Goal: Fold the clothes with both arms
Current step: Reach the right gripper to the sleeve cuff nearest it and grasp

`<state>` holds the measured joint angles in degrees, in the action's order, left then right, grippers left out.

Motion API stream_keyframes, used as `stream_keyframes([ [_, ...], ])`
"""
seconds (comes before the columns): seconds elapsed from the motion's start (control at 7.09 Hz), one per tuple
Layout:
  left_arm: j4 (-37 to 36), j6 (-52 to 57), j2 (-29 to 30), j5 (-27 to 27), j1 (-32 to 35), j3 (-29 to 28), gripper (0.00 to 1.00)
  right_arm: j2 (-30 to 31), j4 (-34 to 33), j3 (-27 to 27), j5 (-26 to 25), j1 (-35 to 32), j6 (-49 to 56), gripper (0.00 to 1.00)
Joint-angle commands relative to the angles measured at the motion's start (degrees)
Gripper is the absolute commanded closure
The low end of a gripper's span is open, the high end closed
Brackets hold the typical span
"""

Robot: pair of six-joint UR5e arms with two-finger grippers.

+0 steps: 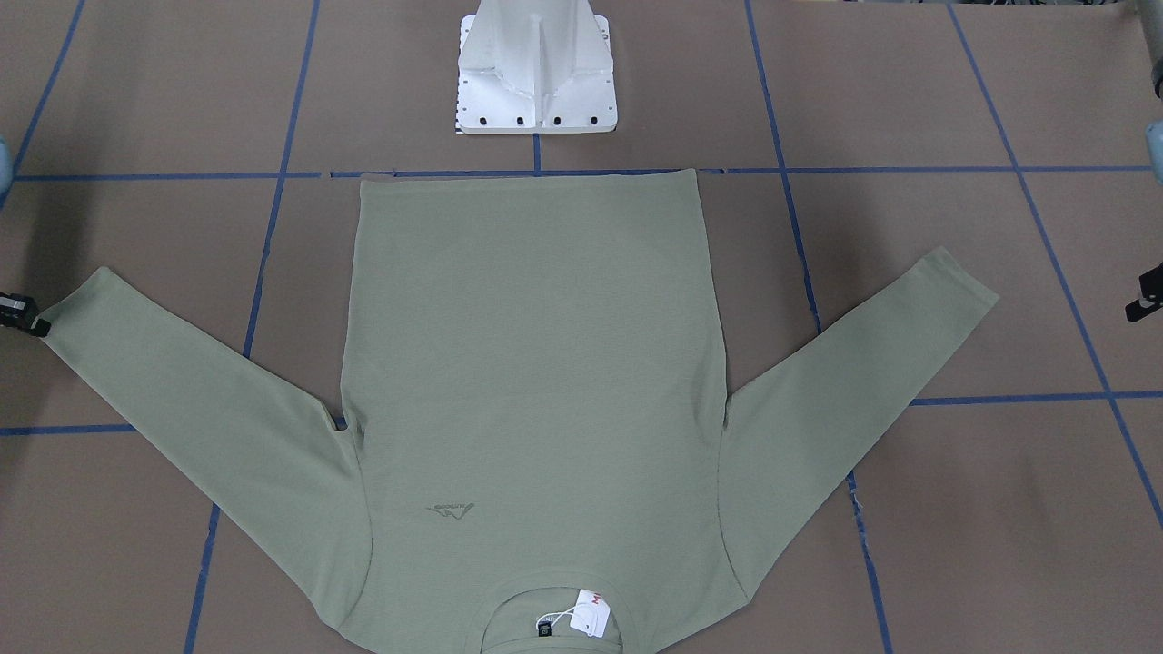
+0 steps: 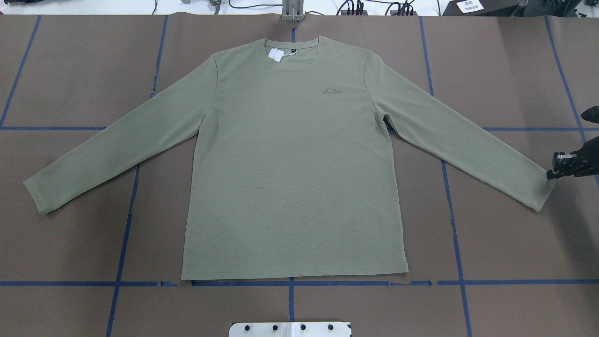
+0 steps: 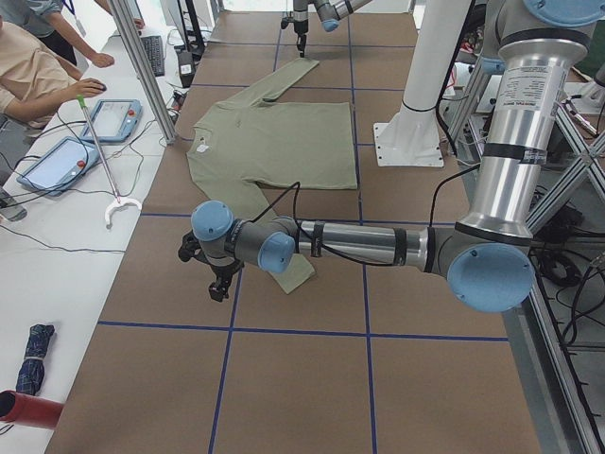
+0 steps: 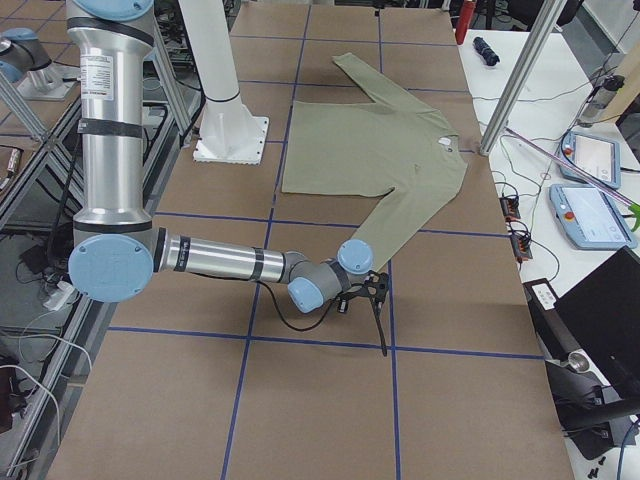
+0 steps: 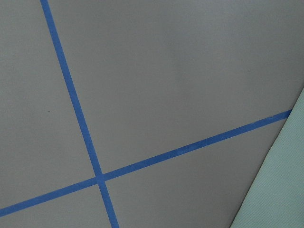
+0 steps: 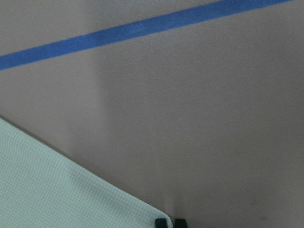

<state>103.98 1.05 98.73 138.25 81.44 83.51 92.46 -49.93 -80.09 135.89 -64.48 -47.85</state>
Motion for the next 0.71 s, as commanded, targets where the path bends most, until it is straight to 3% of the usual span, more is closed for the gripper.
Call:
stream_keyframes([
  [0.0, 0.0, -0.1, 0.0, 0.1, 0.0, 0.2, 0.00, 0.7, 0.4, -4.6, 2.1, -0.2, -0.7, 1.00],
  [0.28, 0.1, 0.2, 0.1, 0.6, 0.0, 0.4, 0.00, 0.3, -0.3, -12.7, 2.0, 0.0, -6.8, 1.00],
  [0.56, 0.3, 0.3, 0.1, 0.7, 0.0, 0.8, 0.00, -5.7, -0.4, -17.3, 0.9, 2.7, -20.0, 1.00],
])
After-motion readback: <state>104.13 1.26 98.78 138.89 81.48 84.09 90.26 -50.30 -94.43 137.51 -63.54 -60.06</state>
